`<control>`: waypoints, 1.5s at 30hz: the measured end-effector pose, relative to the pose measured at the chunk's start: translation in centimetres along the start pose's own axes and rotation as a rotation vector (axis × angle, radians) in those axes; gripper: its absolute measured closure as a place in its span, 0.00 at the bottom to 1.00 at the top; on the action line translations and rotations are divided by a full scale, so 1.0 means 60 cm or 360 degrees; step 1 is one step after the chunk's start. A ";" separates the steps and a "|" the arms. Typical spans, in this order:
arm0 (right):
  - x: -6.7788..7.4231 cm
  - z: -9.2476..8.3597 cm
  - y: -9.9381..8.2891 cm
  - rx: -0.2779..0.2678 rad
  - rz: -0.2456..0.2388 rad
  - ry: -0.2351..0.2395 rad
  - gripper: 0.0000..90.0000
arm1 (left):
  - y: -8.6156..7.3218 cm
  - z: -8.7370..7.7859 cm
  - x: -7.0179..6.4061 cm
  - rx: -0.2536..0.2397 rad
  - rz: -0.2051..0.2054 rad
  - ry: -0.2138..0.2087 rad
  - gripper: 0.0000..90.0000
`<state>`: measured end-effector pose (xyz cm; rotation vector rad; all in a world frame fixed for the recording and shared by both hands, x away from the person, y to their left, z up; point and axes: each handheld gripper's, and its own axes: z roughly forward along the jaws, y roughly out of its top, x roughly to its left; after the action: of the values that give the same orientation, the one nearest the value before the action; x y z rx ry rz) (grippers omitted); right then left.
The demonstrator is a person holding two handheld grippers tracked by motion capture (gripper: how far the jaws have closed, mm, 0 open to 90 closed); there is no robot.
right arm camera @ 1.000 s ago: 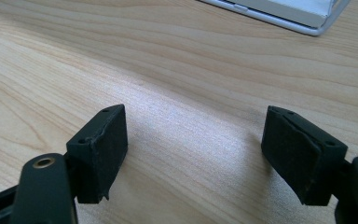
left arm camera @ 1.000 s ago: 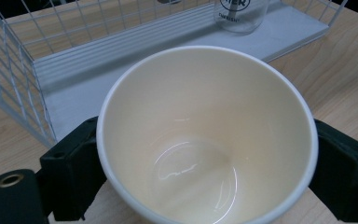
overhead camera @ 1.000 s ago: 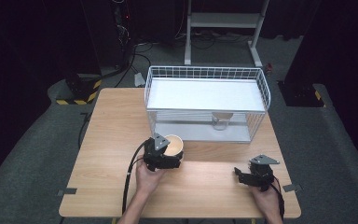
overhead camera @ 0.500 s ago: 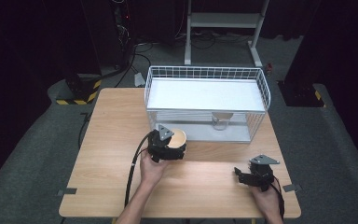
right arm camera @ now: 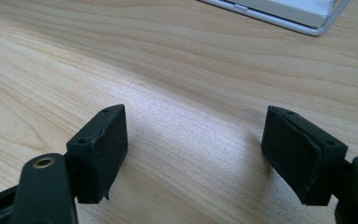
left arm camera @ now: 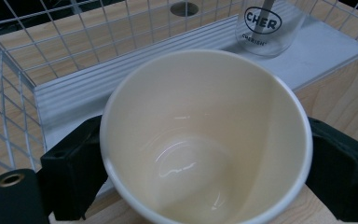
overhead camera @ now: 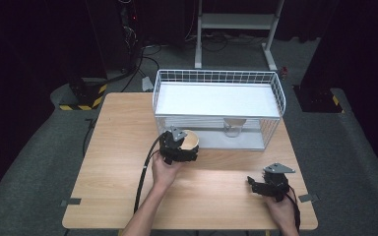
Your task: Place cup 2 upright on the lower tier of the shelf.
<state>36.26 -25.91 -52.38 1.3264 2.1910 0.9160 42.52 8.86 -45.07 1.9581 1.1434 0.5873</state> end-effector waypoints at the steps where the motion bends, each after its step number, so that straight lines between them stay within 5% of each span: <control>1: 0.000 0.000 0.000 0.0000 0.0000 0.0000 0.25 | 0.000 0.003 0.000 -0.0003 -0.0003 0.0009 0.11; 13: 0.000 0.000 0.000 0.0000 0.0000 0.0000 0.25 | 0.015 0.029 -0.003 0.0015 0.0043 0.0062 0.11; 26: 0.000 0.000 0.000 -0.0001 -0.0004 0.0001 0.25 | 0.014 0.044 0.008 -0.0026 -0.0049 0.0040 0.11; 45: 0.000 0.000 0.000 0.0000 0.0000 0.0000 0.25 | 0.011 0.066 0.009 -0.0111 -0.0027 0.0097 0.11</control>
<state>36.26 -25.91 -52.38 1.3262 2.1911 0.9163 45.92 7.55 -46.86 1.8811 1.1606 0.6731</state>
